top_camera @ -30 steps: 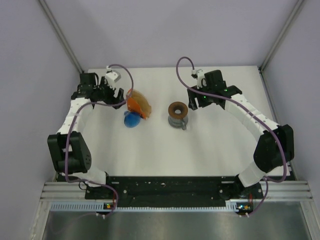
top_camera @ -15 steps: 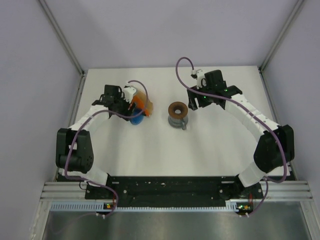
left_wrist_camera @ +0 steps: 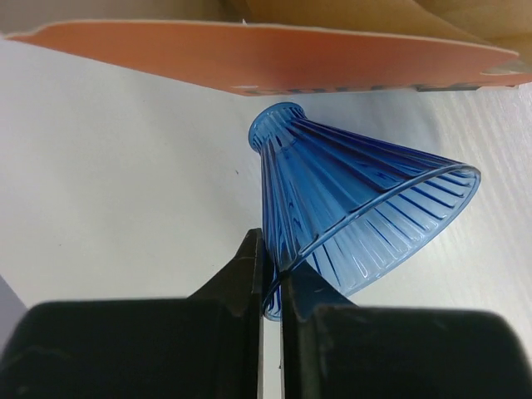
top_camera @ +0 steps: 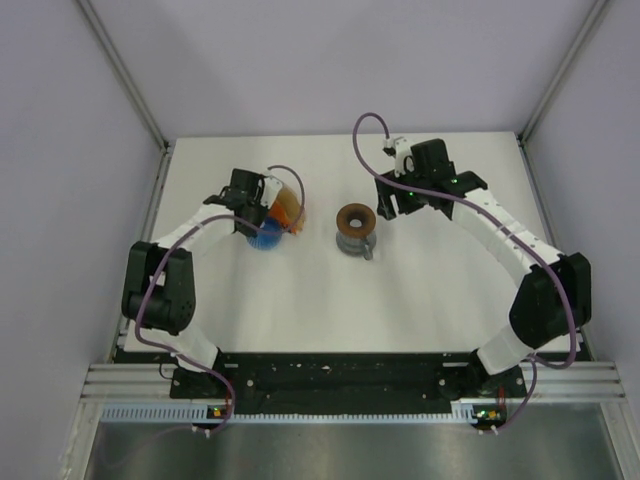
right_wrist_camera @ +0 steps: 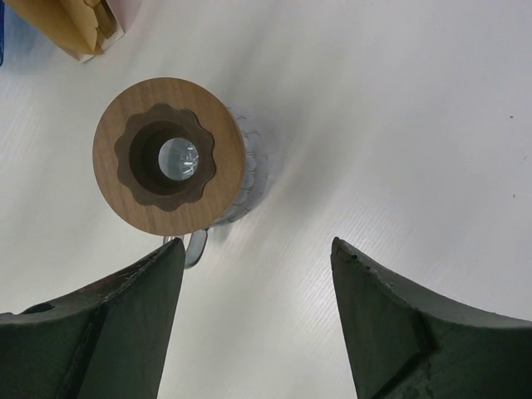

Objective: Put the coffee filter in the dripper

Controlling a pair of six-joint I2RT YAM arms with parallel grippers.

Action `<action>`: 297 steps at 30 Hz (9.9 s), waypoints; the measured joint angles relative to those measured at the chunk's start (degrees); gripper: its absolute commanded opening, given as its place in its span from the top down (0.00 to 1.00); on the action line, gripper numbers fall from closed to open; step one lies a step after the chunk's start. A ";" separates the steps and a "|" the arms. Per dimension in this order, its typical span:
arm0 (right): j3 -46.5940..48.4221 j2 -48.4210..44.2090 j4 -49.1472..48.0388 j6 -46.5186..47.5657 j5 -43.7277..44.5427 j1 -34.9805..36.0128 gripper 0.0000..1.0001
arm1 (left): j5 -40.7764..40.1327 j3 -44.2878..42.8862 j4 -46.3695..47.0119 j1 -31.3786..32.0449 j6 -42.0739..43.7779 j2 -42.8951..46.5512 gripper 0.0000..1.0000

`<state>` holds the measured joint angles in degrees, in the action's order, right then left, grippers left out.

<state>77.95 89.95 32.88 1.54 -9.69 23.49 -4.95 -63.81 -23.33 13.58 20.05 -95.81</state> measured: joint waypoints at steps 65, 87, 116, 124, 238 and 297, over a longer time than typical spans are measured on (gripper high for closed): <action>22.27 11.72 15.02 -10.64 -9.29 0.39 1.00 | 37.92 -40.87 -26.25 4.31 -28.55 -5.03 0.29; 24.68 20.70 19.32 -7.89 -10.12 0.39 1.00 | 33.97 -37.94 -19.76 11.58 -32.79 -12.35 0.52; 18.10 19.93 9.86 -10.38 -14.36 -0.90 1.00 | 33.35 -36.57 -13.66 12.90 -38.05 -17.35 1.00; 17.73 20.02 8.90 -12.09 -14.45 -1.16 1.00 | 35.01 -36.57 -12.92 12.11 -39.71 -18.38 1.00; 9.18 20.35 -15.30 8.83 -2.91 26.27 0.78 | 34.27 -27.76 -23.52 -6.97 -7.74 -4.20 1.00; 10.91 16.17 -11.78 5.92 -0.79 26.25 1.00 | 27.69 -27.67 -23.61 -6.97 -7.69 -4.20 1.00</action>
<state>88.86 106.13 21.10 7.46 -10.48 49.74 22.74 -91.48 -46.94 6.61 12.36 -100.01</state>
